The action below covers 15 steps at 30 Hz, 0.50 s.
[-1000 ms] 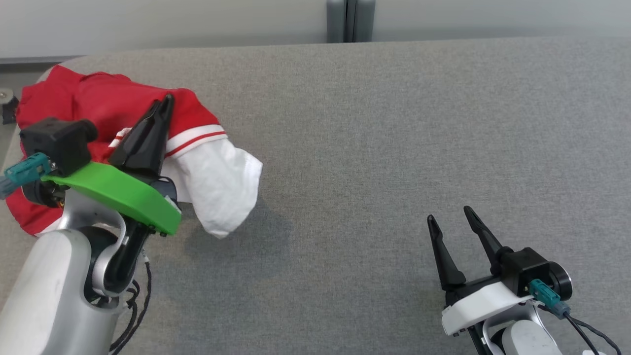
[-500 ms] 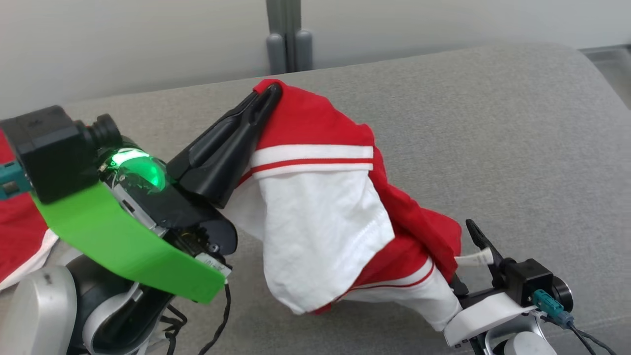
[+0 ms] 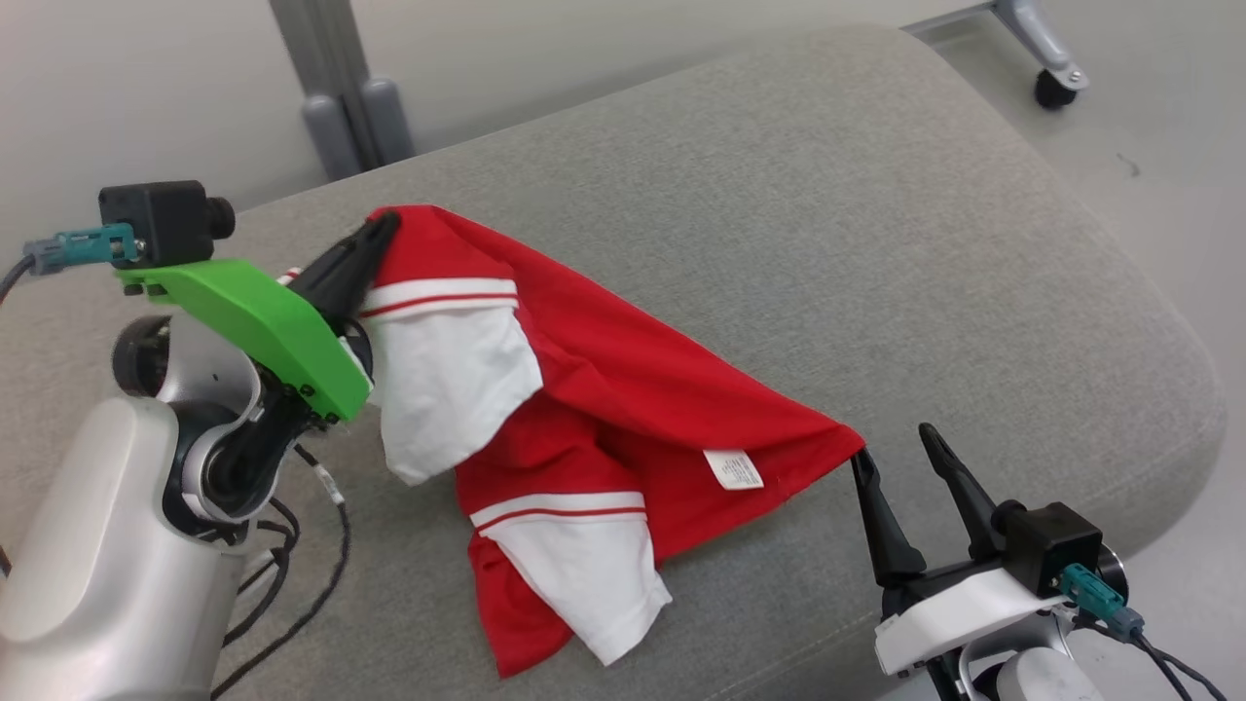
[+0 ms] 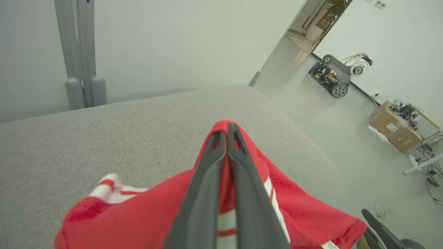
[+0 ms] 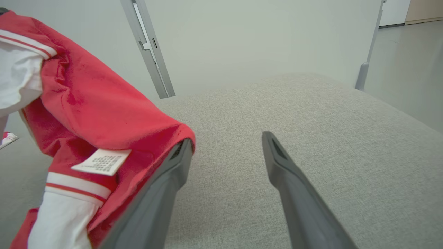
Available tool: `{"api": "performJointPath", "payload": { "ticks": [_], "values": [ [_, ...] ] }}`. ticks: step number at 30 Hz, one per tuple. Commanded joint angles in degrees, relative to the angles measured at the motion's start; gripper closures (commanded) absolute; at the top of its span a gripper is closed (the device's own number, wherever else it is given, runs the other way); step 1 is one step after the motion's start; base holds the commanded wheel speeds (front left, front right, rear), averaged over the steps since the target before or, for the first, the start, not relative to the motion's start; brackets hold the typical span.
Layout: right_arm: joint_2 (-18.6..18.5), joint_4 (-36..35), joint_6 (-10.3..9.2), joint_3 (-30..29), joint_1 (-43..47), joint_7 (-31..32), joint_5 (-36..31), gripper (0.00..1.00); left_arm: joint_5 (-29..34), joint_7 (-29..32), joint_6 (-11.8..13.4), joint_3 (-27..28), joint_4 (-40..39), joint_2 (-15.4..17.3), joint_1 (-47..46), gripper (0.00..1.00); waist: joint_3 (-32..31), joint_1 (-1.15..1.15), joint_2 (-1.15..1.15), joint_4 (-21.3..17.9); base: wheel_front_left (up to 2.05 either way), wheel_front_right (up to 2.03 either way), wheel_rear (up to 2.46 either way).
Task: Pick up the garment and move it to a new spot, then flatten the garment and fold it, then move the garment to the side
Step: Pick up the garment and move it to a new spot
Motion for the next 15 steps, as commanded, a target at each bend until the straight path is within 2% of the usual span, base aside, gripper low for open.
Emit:
{"api": "performJointPath", "payload": {
  "ticks": [1,2,6,7,11,15],
  "values": [
    [-0.04,-0.3,-0.08,-0.08,-0.71,-0.2,0.39,0.0,3.3,-3.94,-1.52,0.18,3.56,0.51,-2.54,1.0,2.34,0.0,0.0,-5.5,0.0,0.0,0.0],
    [-0.04,-0.35,-0.07,-0.3,-0.68,-0.19,0.5,0.0,4.59,-6.8,-2.04,0.24,6.67,-0.15,-3.36,1.0,2.6,0.0,0.0,-5.91,0.0,0.0,0.0],
    [0.0,-0.32,-0.07,-0.86,-0.13,-0.19,0.53,0.0,7.54,-15.79,-4.08,-0.26,18.85,-2.69,-5.85,0.13,3.36,0.0,0.0,-6.51,0.0,0.0,0.0],
    [0.0,-0.34,-0.07,-0.97,0.0,-0.2,0.47,0.0,8.27,-18.01,-4.6,-0.84,21.49,-3.01,-6.42,0.0,3.51,0.0,0.0,-6.45,0.0,0.0,0.0],
    [-0.02,-0.52,-0.07,-1.3,0.08,-0.19,0.22,0.0,11.14,-24.02,-5.58,-3.4,28.66,-4.06,-7.11,0.0,3.74,0.0,0.0,-5.17,0.0,0.0,0.0],
    [-0.04,-0.86,-0.07,-1.64,0.01,-0.2,-0.74,0.0,13.83,-32.9,-5.96,-4.5,31.05,-4.68,-5.42,0.0,3.08,0.0,0.0,-2.68,0.0,0.0,0.0]
  ]
}}
